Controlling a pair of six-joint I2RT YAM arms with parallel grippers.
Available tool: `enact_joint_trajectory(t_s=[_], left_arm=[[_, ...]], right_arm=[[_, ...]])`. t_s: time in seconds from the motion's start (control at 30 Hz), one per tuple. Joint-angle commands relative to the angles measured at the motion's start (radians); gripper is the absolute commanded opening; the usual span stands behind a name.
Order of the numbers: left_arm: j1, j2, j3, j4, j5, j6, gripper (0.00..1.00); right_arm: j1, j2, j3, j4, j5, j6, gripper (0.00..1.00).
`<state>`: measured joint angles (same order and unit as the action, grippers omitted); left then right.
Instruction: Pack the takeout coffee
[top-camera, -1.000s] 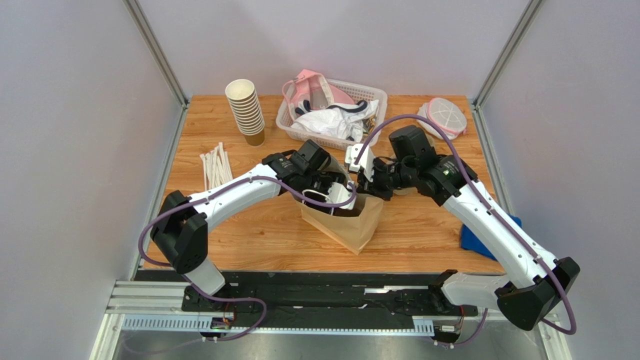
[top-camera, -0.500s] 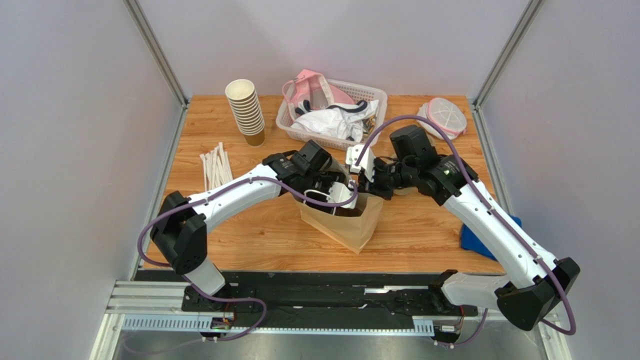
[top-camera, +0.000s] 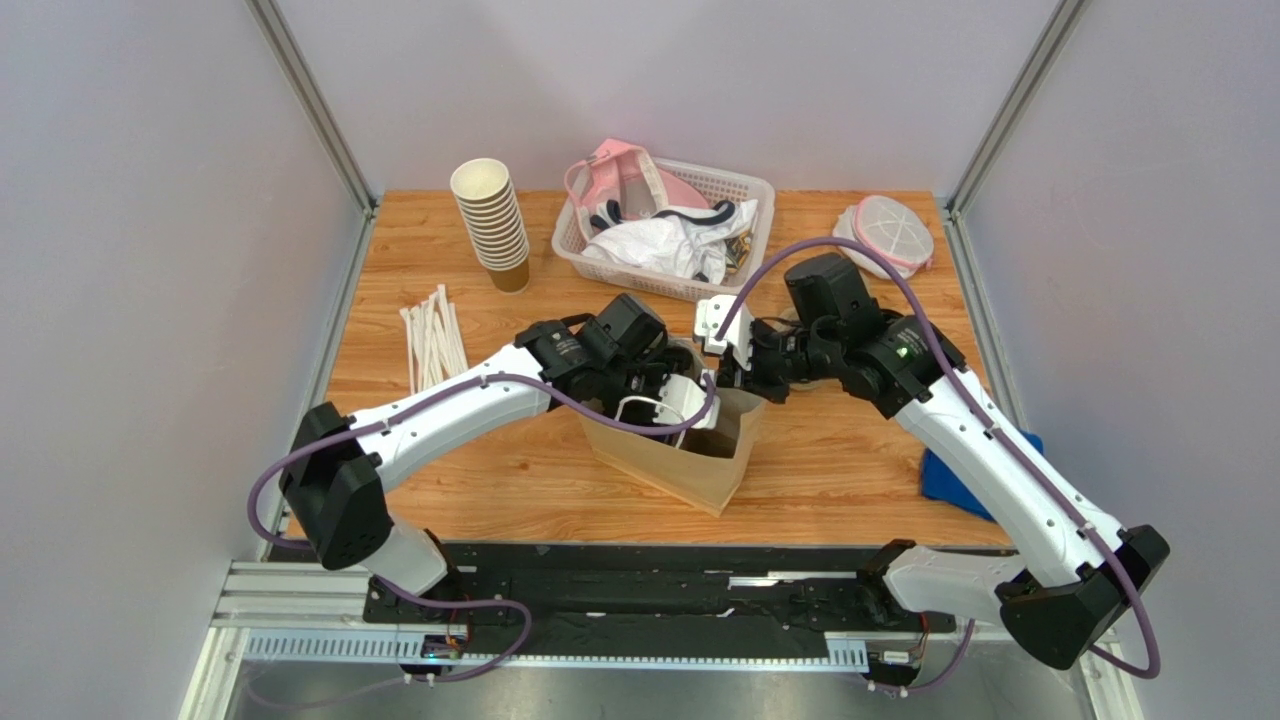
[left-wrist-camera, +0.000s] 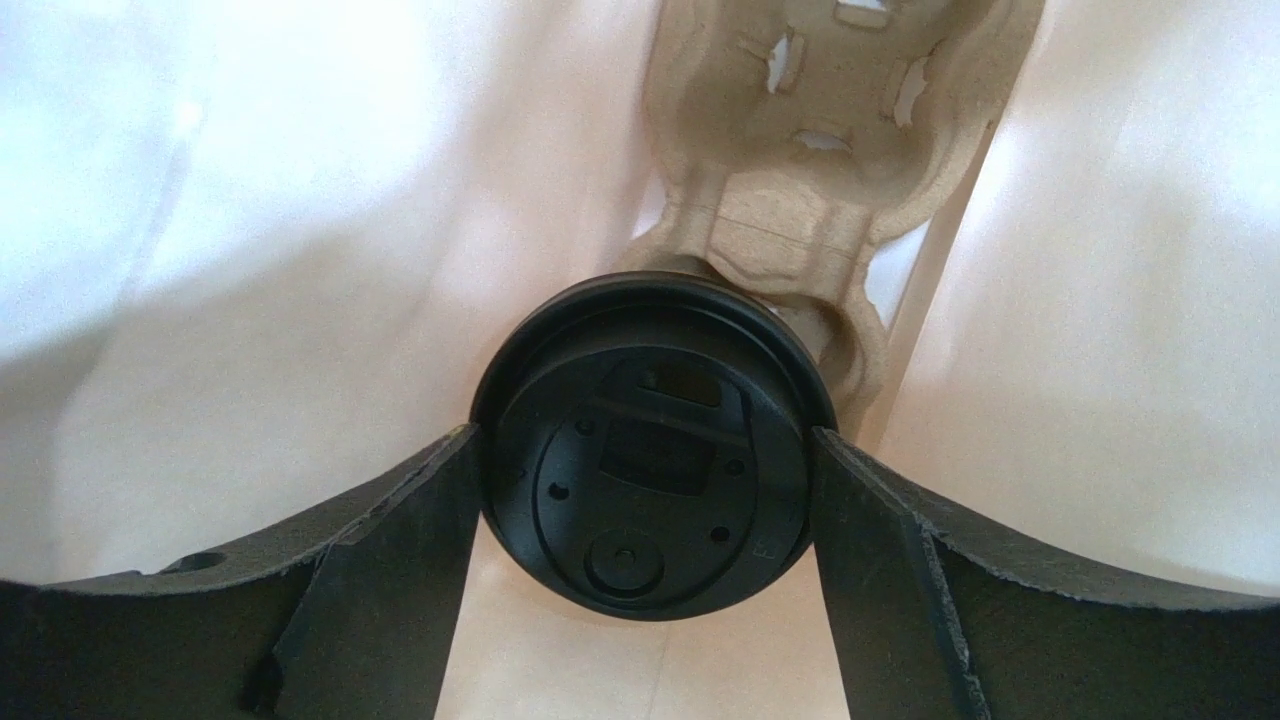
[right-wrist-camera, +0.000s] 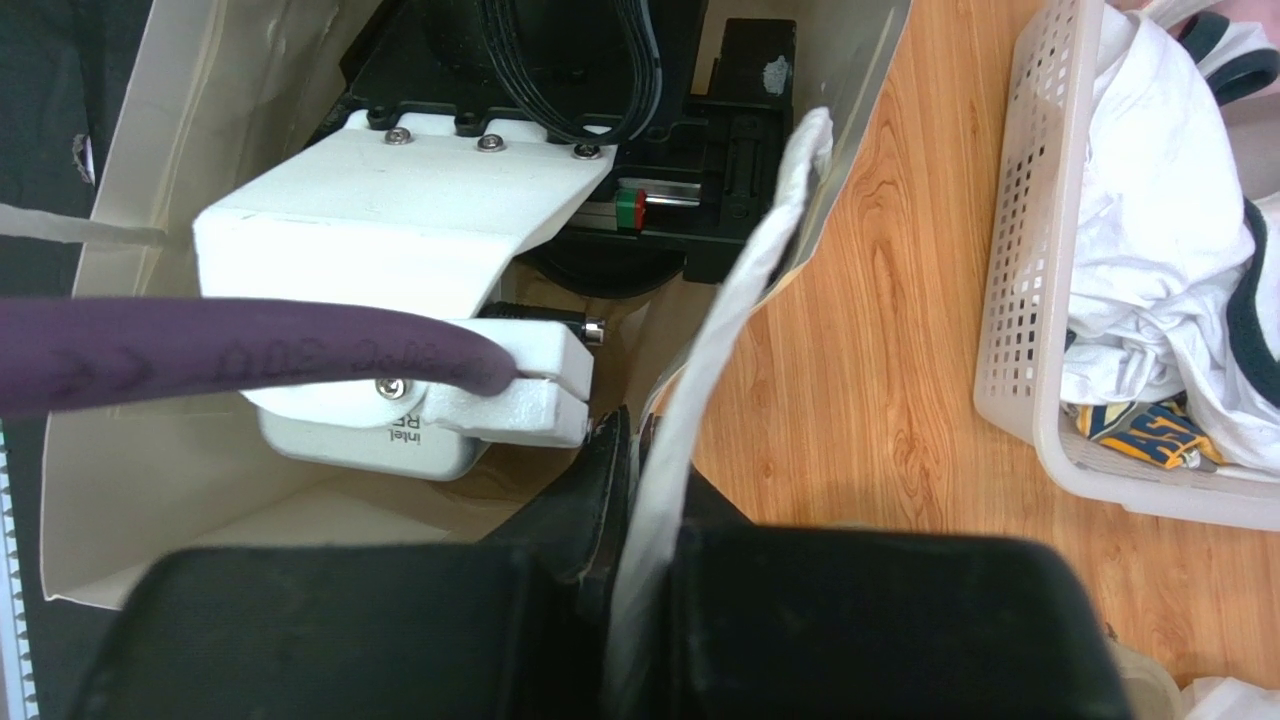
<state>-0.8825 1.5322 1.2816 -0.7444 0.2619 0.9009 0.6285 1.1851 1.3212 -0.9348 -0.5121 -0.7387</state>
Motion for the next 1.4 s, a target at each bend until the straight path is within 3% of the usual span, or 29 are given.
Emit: enact_joint_trajectory(t_s=[0.0,0.5,0.57,0.67,1.0,1.17,1.37], left_arm=[[-0.012,-0.069,0.007,0.031,0.014,-0.030,0.86],[-0.019,-0.107,0.058,-0.035,0.077,-0.023,0.89],[-0.019,-0.132,0.064,-0.044,0.103,-0.019,0.99],[-0.019,-0.152,0.073,-0.050,0.126,-0.028,0.99],[-0.019,-0.162,0.128,-0.044,0.093,-0.086,0.99],[-0.019,-0.190,0.142,-0.012,0.042,-0.161,0.91],[-0.019,-0.156,0.262,-0.064,-0.006,-0.223,0.90]], right_arm=[[0.025,-0.030,-0.005,0.024,0.001,-0.027,0.00],[0.028,-0.045,-0.019,0.034,0.027,-0.056,0.00],[0.027,-0.047,-0.023,0.034,0.030,-0.062,0.00],[0.028,-0.048,-0.028,0.034,0.032,-0.071,0.00],[0.028,-0.053,-0.028,0.045,0.015,-0.087,0.00],[0.027,-0.054,-0.031,0.041,0.003,-0.110,0.00],[0.028,-0.047,-0.031,0.040,-0.017,-0.145,0.00]])
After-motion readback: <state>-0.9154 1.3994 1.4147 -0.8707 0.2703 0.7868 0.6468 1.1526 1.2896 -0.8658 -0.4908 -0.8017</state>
